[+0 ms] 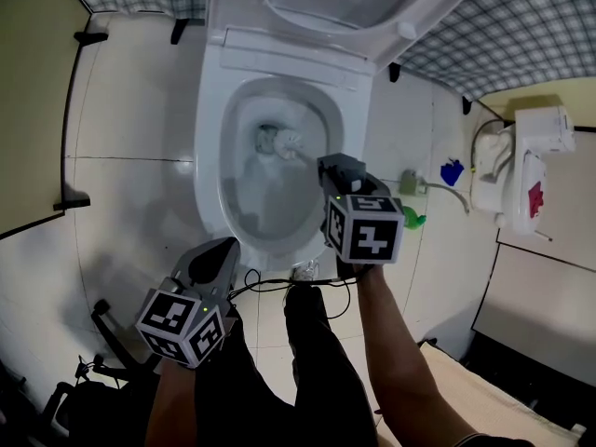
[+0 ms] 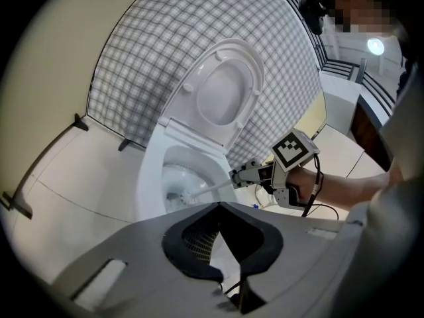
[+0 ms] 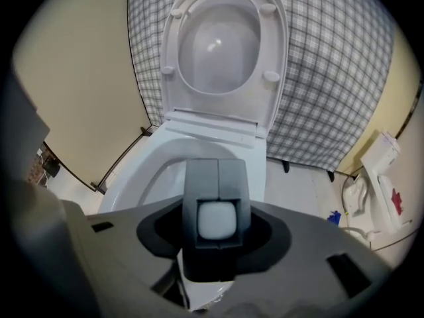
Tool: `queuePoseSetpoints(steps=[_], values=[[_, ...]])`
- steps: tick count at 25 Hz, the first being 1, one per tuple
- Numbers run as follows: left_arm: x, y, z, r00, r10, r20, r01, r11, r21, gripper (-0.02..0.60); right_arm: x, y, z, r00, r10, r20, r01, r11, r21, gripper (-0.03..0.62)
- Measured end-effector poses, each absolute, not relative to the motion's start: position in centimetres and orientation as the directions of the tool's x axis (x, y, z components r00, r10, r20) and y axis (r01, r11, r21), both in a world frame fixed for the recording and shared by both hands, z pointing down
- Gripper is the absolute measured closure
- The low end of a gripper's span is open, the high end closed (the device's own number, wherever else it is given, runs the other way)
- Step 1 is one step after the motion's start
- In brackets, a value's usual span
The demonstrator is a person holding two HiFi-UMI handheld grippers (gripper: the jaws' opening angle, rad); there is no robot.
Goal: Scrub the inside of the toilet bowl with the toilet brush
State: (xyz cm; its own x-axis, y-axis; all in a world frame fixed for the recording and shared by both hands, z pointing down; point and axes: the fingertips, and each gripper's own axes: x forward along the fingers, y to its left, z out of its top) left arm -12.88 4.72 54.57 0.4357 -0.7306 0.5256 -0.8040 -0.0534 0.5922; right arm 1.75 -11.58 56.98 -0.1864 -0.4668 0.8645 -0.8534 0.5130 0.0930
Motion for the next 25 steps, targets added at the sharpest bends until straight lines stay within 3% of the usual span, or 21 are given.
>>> queuePoseSetpoints(steps=[10, 25], values=[[-12.4, 3.8, 53.7, 0.447, -0.760, 0.472, -0.774, -0.064, 0.630, 0.574, 5.8, -8.6, 50.9, -0.082, -0.498, 0.863, -0.858, 0.476, 0.193, 0.401], [-13.1, 5.2, 54.1, 0.435, -0.754, 0.493, -0.787, -0.053, 0.614, 0.574, 1.3, -9.3, 58.5, -0.128, -0.406, 0.905, -0.830, 0.543, 0.126, 0.401]])
